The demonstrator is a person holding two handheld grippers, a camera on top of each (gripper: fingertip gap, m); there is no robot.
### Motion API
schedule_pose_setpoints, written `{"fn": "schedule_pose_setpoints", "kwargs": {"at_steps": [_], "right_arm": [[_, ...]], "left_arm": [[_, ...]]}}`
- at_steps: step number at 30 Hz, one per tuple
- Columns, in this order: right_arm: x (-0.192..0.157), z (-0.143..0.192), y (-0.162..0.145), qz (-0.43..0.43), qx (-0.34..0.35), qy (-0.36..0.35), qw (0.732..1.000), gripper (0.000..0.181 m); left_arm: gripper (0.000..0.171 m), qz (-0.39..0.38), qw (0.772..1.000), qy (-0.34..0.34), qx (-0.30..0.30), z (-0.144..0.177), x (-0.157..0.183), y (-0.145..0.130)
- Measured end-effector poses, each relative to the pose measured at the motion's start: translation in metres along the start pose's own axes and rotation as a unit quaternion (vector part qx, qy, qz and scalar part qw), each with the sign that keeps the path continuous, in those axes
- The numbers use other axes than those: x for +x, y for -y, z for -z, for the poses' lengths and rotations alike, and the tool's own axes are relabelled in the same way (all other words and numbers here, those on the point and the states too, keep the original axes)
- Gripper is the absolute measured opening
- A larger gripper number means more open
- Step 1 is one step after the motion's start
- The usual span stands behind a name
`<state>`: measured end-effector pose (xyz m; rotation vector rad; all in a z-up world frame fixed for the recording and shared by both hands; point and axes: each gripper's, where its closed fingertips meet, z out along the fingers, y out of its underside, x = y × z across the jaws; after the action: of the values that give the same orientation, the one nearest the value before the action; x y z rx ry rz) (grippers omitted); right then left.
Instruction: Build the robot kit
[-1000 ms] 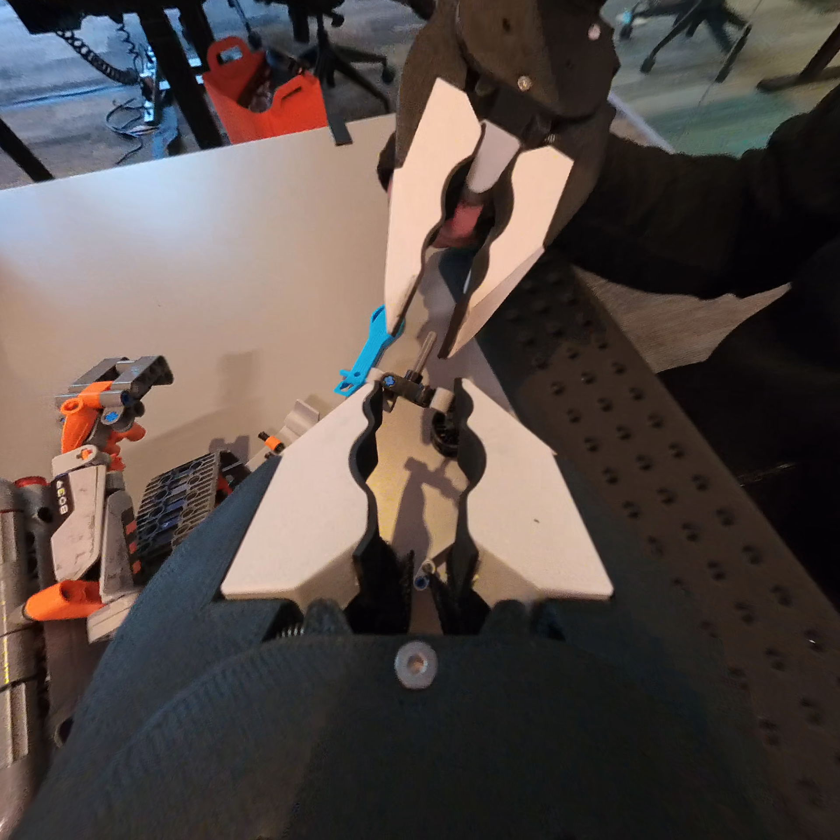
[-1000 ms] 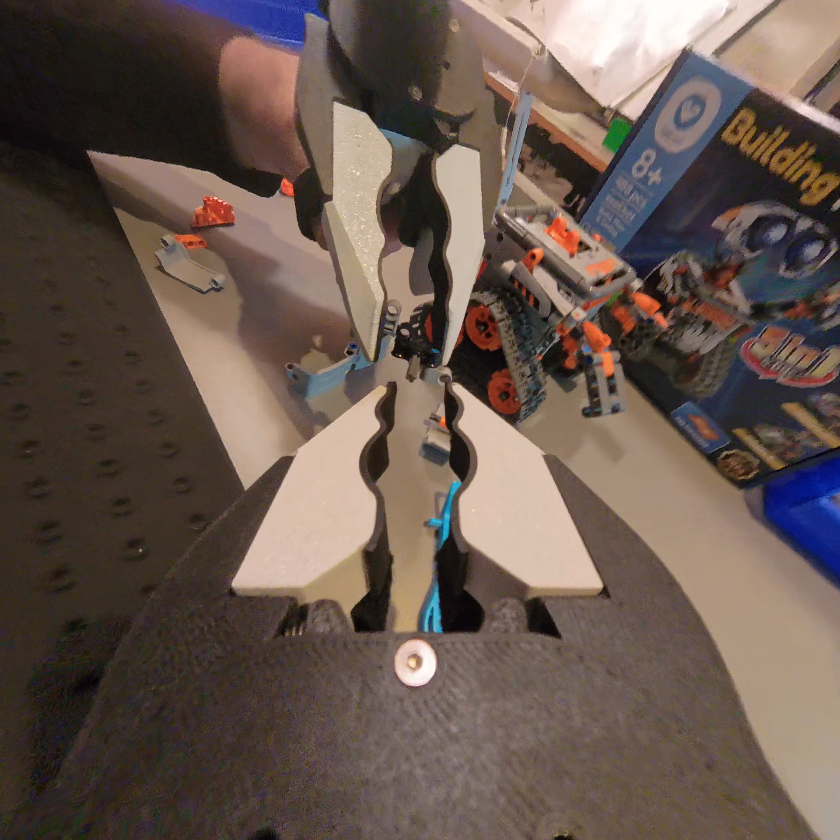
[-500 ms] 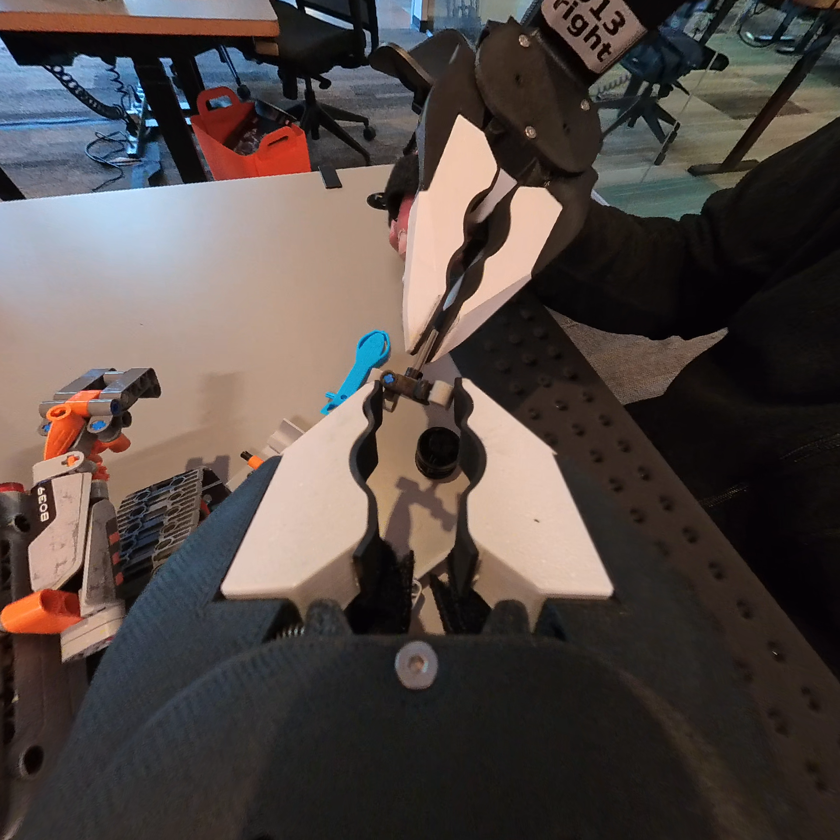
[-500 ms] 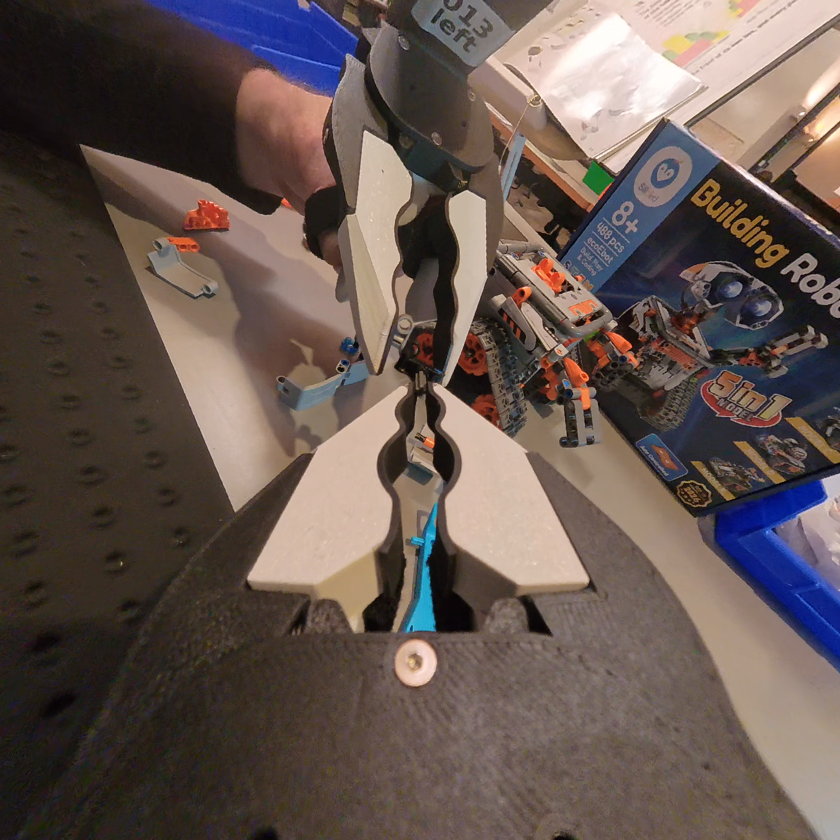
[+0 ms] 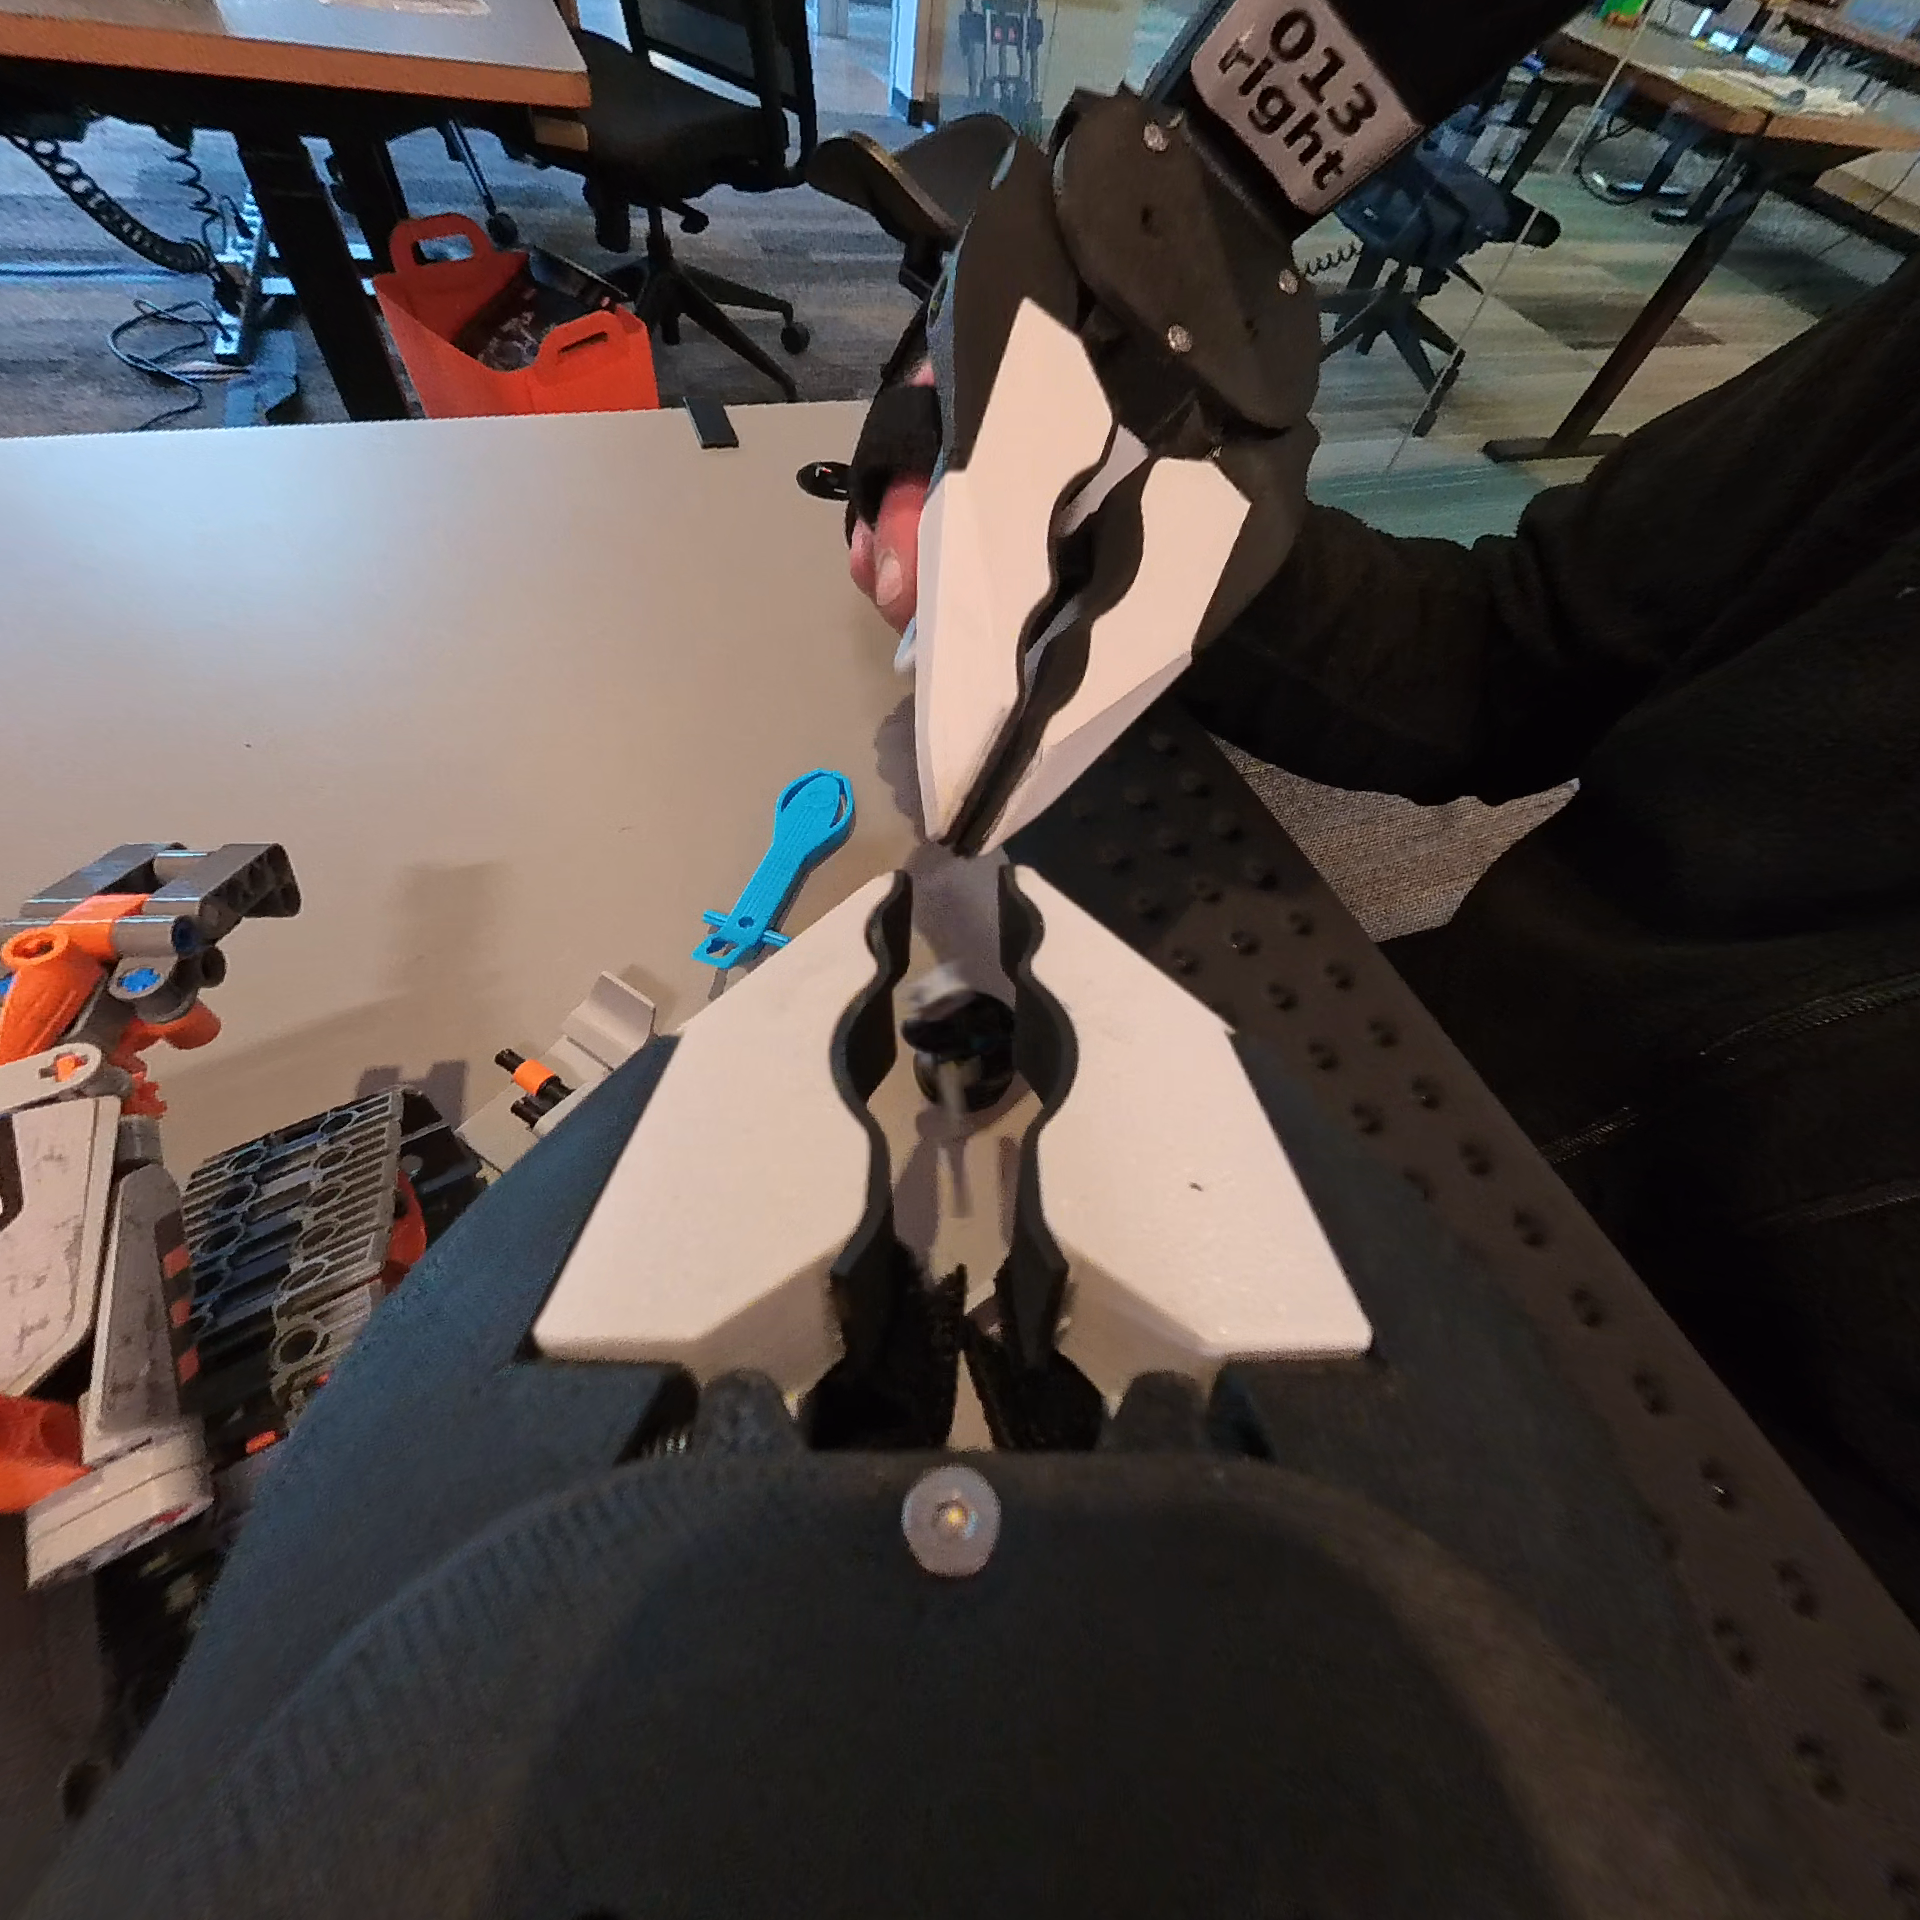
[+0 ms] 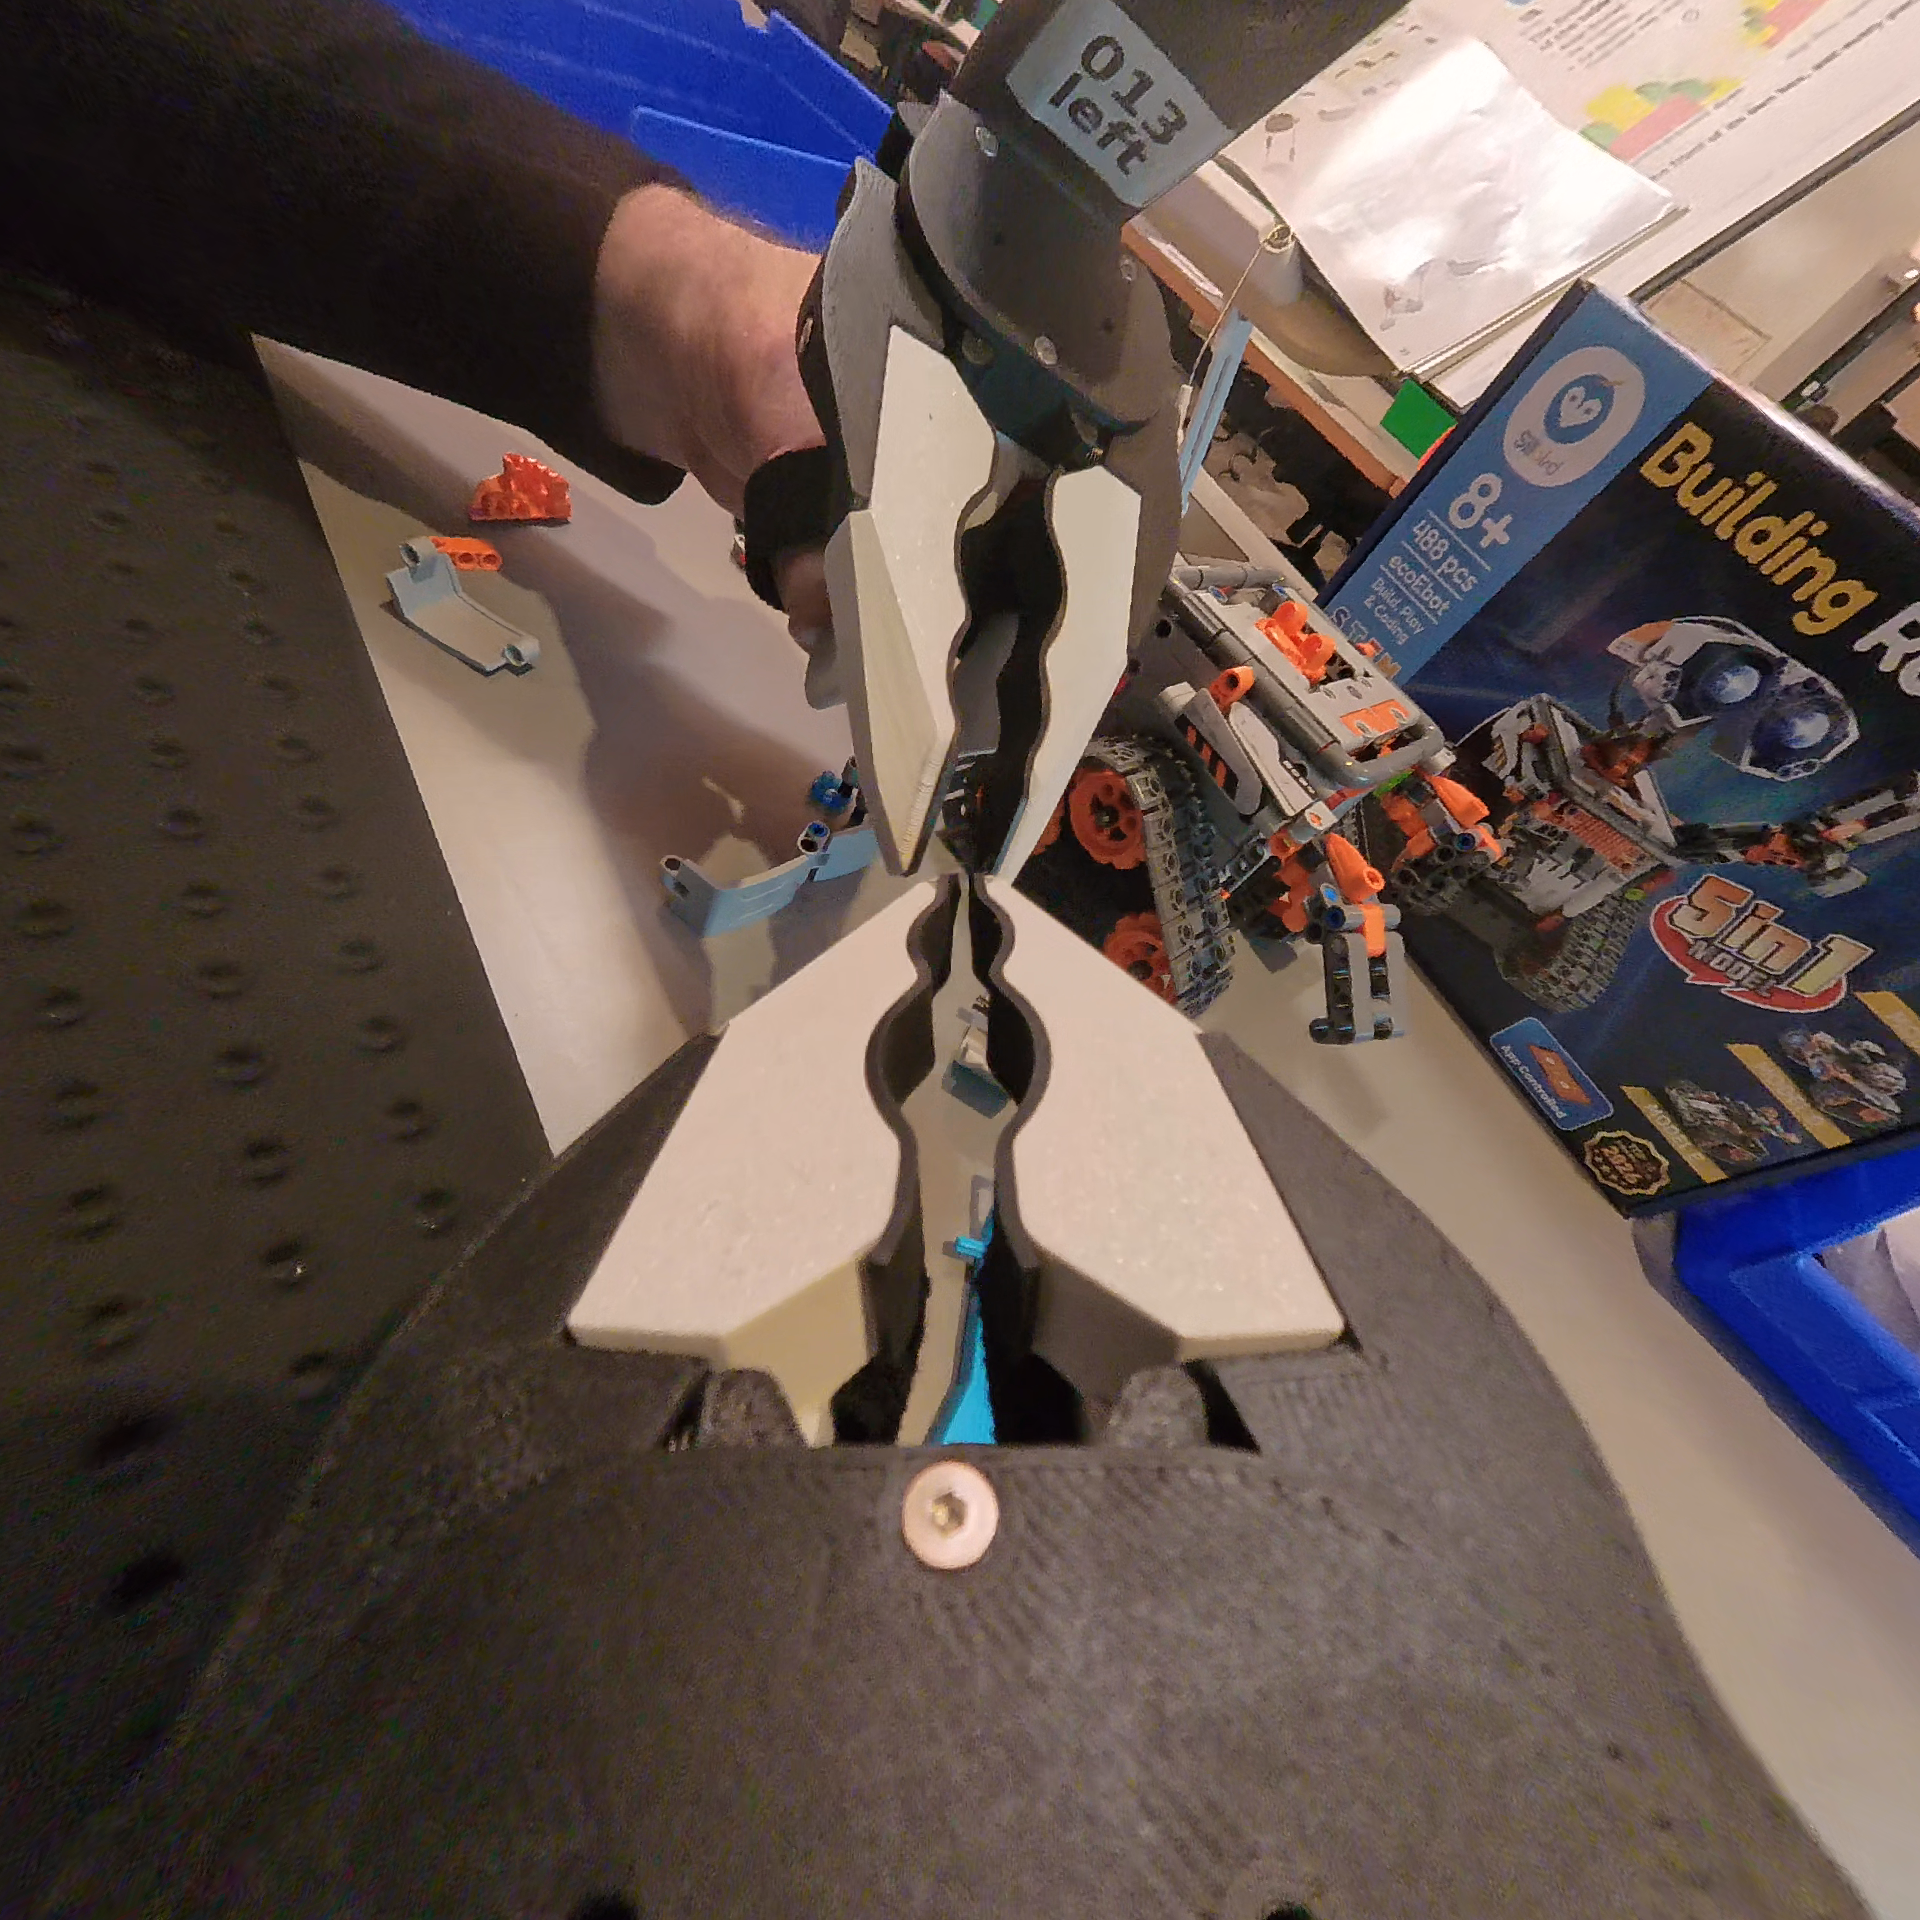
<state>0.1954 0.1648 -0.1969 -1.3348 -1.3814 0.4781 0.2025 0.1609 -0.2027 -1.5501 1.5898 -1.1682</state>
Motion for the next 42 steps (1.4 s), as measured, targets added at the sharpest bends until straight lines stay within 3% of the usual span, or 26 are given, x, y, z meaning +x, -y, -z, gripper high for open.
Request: {"fn": "schedule_pose_setpoints", "kwargs": {"at_steps": [5, 10, 15, 20, 25, 27, 31, 33, 36, 42], "right_arm": [[0.003, 0.001, -0.008, -0.011, -0.016, -0.007, 1.000, 0.000], [0.003, 0.004, -0.014, -0.023, -0.023, -0.009, 0.999, 0.001], [0.000, 0.000, -0.022, -0.041, -0.043, 0.007, 0.998, 0.003], [-0.002, -0.010, -0.031, -0.054, -0.074, 0.020, 0.996, 0.005], [0.000, -0.028, -0.043, -0.048, -0.138, 0.030, 0.989, 0.011], [0.003, -0.032, -0.040, -0.052, -0.131, 0.031, 0.990, 0.010], [0.010, -0.032, -0.039, -0.075, -0.114, 0.019, 0.990, 0.009], [0.011, -0.030, -0.042, -0.084, -0.113, 0.018, 0.990, 0.010], [0.011, -0.027, -0.047, -0.096, -0.110, 0.021, 0.989, 0.012], [0.002, -0.028, -0.040, -0.077, -0.088, 0.040, 0.992, 0.024]], "left_arm": [[0.013, -0.001, 1.000, 0.009, -0.027, -0.001, -0.004, -0.011], [0.020, -0.016, 0.992, 0.034, -0.121, 0.004, -0.011, -0.037], [0.032, -0.028, 0.960, 0.105, -0.259, 0.023, -0.030, -0.075], [0.039, -0.015, 0.934, 0.145, -0.325, 0.031, -0.041, -0.097], [0.033, 0.027, 0.934, 0.132, -0.332, 0.026, -0.038, -0.106], [0.030, 0.038, 0.924, 0.140, -0.354, 0.024, -0.041, -0.118], [0.024, 0.037, 0.926, 0.150, -0.345, 0.019, -0.043, -0.116], [0.011, 0.017, 0.931, 0.151, -0.332, 0.015, -0.043, -0.111], [0.011, -0.053, 0.938, 0.152, -0.307, 0.008, -0.038, -0.092], [0.011, -0.175, 0.922, 0.222, -0.264, 0.001, -0.040, -0.053]]}}
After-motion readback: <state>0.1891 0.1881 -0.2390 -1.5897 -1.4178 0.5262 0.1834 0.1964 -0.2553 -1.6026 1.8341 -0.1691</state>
